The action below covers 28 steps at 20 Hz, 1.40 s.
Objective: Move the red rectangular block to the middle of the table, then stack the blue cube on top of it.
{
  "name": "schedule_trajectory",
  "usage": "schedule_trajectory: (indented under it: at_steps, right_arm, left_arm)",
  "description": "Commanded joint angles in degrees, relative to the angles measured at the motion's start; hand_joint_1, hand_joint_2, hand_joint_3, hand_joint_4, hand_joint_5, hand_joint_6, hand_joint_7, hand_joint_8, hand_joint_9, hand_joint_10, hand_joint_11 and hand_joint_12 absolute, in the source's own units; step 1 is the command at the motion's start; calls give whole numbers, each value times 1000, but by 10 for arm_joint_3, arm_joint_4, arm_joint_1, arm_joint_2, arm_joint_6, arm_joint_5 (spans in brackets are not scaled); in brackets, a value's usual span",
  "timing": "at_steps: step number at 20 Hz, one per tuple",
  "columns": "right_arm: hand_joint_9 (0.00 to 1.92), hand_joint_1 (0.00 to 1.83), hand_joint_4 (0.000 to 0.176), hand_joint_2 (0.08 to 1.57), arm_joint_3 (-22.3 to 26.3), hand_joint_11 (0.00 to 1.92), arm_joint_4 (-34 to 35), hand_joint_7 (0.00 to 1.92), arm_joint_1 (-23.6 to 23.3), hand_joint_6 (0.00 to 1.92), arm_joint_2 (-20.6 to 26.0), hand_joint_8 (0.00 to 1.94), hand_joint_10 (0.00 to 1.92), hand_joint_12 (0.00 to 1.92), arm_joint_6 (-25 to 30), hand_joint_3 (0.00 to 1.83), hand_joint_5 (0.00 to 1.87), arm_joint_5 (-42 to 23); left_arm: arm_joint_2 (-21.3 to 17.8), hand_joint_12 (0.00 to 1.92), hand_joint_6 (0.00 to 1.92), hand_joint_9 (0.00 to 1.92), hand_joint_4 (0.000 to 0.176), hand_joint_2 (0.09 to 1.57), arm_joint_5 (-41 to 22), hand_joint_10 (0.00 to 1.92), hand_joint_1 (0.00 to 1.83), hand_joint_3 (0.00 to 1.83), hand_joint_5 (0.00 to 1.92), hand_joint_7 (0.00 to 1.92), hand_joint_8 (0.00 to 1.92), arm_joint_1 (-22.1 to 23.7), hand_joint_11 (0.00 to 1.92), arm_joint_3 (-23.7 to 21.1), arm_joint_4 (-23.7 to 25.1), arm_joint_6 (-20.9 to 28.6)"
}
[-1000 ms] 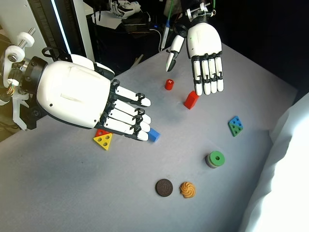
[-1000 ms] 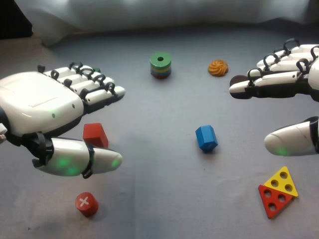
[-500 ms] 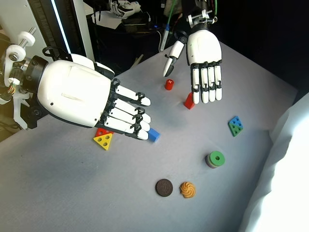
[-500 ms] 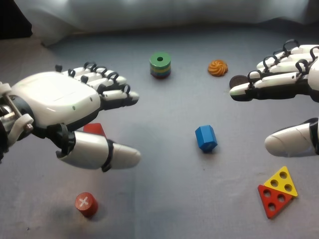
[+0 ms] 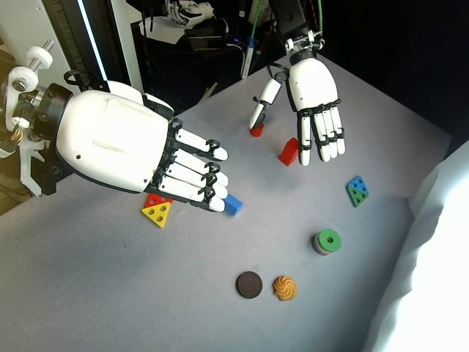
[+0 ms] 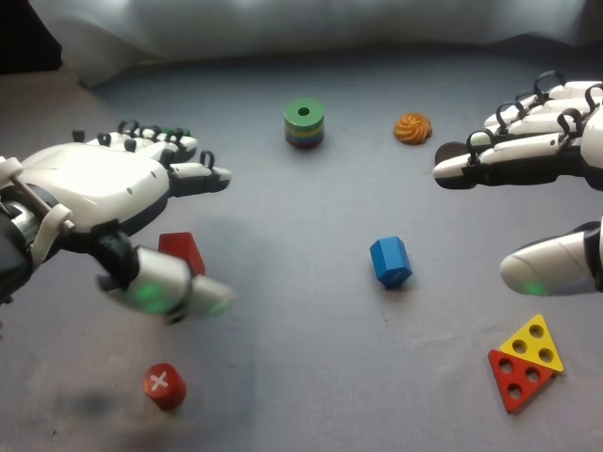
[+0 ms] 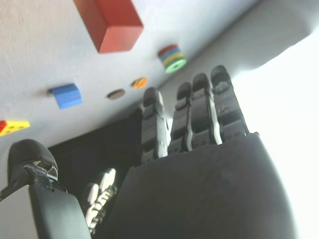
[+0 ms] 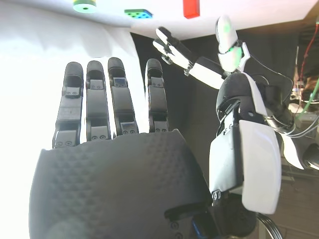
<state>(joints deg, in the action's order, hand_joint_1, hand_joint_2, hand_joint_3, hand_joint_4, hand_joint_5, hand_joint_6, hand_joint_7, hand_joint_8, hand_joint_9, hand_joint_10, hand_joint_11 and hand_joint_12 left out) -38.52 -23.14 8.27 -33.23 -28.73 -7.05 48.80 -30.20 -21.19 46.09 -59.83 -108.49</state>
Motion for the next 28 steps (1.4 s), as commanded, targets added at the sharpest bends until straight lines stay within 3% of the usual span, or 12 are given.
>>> schedule_trajectory:
  at_steps: [1, 4, 10, 17, 18, 20, 22, 24, 28]
  right_arm:
    - [110, 92, 0, 1095, 2, 0, 7, 154, -7, 2, 5, 1, 1, 315, 0, 0, 210, -55]
    - [106, 88, 0, 1098, 2, 0, 7, 150, -7, 4, 5, 5, 6, 299, 0, 0, 203, -55]
    - [114, 117, 0, 1098, 3, 0, 7, 163, -7, 4, 6, 3, 3, 303, 0, 1, 220, -55]
    - [123, 131, 0, 1098, 6, 0, 7, 178, -7, 4, 5, 4, 3, 317, -1, 0, 231, -52]
    - [134, 123, 0, 1099, 8, 0, 7, 191, -7, 4, 5, 5, 5, 339, -3, 0, 239, -52]
    - [130, 118, 0, 1102, 13, 0, 7, 185, -7, 0, 6, 0, 1, 322, -15, 1, 229, -52]
    - [130, 110, 0, 1109, 22, 0, 7, 184, -9, 0, 6, 0, 1, 313, -57, 4, 228, -59]
    - [156, 139, 0, 1102, 24, 0, 8, 216, -23, 5, 7, 3, 4, 377, -61, 0, 267, -59]
    - [153, 118, 0, 1105, 26, 0, 8, 215, -26, 0, 7, 4, 5, 331, -49, 1, 253, -57]
  left_arm:
    - [-2, 10, 6, 0, 120, 885, -47, 0, 747, 0, 243, 0, 0, 0, 17, 4, 13, 0]
    - [7, 10, 17, 0, 98, 921, -48, 0, 815, 12, 288, 15, 5, -7, 9, 14, 6, 0]
    - [26, 29, 11, 0, 75, 987, -66, 0, 779, 16, 356, 83, 12, -26, 1, 22, -21, 1]
    - [52, 4, 15, 0, 72, 996, -79, 0, 769, 7, 417, 77, 3, -28, 8, 42, -50, -5]
    - [53, 7, 11, 0, 63, 1010, -80, 0, 755, 12, 412, 80, 3, -29, 15, 43, -53, -7]
    - [54, 14, 10, 0, 67, 1022, -82, 0, 728, 13, 417, 86, 4, -33, 27, 45, -55, -8]
    - [55, 11, 7, 0, 59, 1045, -82, 0, 726, 18, 417, 82, 2, -36, 15, 47, -58, -8]
    - [55, 13, 6, 0, 49, 1070, -86, 0, 714, 22, 419, 82, 1, -39, 13, 48, -59, -8]
    - [60, 15, 12, 0, 62, 1089, -89, 0, 692, 21, 444, 98, 6, -41, 10, 51, -68, -8]
